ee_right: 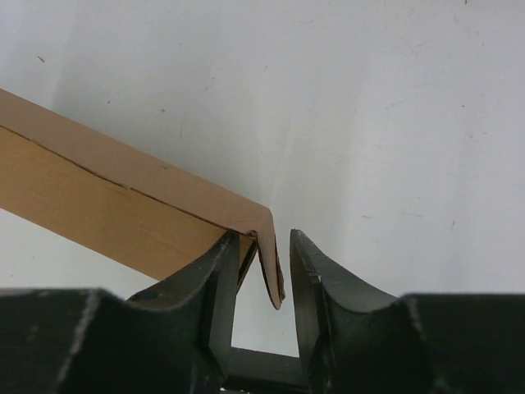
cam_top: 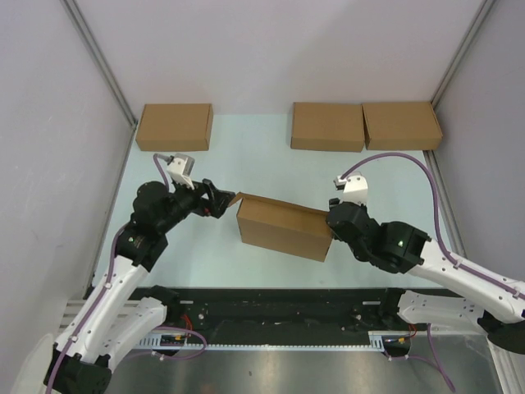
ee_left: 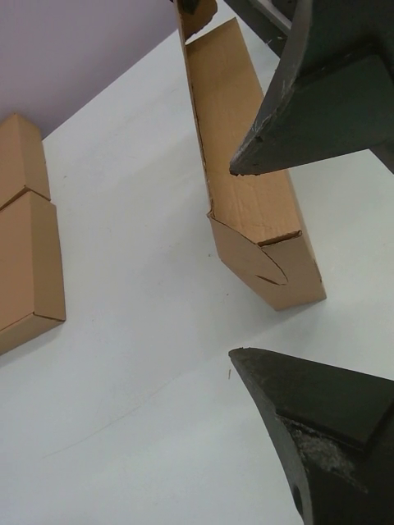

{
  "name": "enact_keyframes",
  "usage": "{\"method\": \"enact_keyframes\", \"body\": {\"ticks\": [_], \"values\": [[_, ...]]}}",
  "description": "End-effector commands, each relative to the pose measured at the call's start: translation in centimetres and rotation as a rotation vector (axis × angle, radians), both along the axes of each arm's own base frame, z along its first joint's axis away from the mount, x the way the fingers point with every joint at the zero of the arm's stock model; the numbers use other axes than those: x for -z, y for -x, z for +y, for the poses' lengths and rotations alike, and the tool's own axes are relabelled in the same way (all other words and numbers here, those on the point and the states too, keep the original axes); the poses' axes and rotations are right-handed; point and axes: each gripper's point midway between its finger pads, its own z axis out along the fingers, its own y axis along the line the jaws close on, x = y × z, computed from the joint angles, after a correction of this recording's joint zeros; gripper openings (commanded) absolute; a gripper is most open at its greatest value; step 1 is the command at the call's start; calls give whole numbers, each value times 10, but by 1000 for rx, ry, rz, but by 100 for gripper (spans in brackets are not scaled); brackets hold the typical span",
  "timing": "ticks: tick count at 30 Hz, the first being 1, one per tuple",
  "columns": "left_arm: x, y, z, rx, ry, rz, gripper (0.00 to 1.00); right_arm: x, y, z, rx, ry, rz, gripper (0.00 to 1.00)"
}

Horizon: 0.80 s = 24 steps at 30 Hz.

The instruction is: Fold the paper box

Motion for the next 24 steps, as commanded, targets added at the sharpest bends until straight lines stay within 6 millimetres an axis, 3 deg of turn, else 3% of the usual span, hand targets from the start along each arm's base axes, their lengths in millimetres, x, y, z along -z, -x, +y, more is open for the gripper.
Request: {"method": "enact_keyframes", "body": {"ticks": [1,14,24], "values": [[-20,-1,-5,55,1,-78,91,-3,-5,7,-24,-5,-12,34],[-6,1,-9,93,-12,-61,89,-3,-8,5,-28,20,-18,15],[3,7,-13,126,-19,-51,89,-2,-9,1,-28,47,-20,13]]}}
